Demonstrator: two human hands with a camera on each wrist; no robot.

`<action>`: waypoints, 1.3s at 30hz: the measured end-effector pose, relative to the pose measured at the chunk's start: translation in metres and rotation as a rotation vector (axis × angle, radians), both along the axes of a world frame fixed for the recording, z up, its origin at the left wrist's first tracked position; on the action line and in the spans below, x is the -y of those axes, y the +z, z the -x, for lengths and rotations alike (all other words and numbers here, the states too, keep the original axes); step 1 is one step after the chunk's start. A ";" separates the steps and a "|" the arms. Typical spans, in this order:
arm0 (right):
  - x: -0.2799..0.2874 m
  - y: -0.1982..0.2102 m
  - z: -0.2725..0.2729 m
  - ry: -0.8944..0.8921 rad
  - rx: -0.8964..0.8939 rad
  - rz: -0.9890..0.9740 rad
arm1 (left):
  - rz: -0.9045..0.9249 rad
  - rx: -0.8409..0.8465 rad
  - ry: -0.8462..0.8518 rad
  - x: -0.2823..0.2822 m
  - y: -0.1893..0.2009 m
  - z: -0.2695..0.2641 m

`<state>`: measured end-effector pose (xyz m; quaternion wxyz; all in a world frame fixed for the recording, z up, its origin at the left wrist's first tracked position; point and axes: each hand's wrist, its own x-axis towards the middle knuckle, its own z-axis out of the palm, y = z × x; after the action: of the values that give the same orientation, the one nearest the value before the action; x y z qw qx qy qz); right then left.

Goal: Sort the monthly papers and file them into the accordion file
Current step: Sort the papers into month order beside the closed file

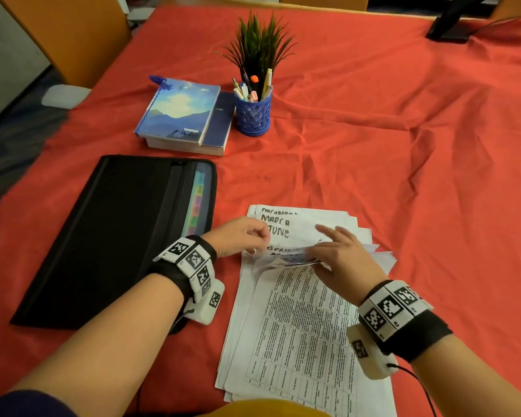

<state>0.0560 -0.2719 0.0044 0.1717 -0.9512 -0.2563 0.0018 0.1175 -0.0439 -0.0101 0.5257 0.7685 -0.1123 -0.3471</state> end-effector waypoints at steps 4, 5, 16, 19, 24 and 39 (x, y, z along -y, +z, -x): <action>0.001 0.000 -0.007 0.033 -0.132 -0.081 | -0.020 -0.038 0.138 0.006 -0.001 -0.006; 0.001 0.001 -0.007 0.030 -0.135 -0.082 | -0.120 0.077 0.180 0.006 -0.005 -0.009; 0.002 0.000 0.000 -0.020 -0.122 -0.114 | -0.343 0.396 0.094 0.002 -0.012 -0.017; 0.001 -0.002 -0.005 -0.042 -0.161 -0.096 | -0.103 0.103 -0.004 -0.001 0.006 -0.011; -0.001 0.001 -0.008 0.054 -0.133 -0.095 | -0.125 0.154 0.133 -0.002 0.003 -0.014; 0.004 0.004 0.001 0.076 -0.031 -0.149 | -0.193 0.389 0.071 -0.006 -0.011 -0.004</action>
<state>0.0546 -0.2755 0.0081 0.2456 -0.9253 -0.2891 0.0041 0.1219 -0.0376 -0.0213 0.4300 0.8712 -0.1506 -0.1828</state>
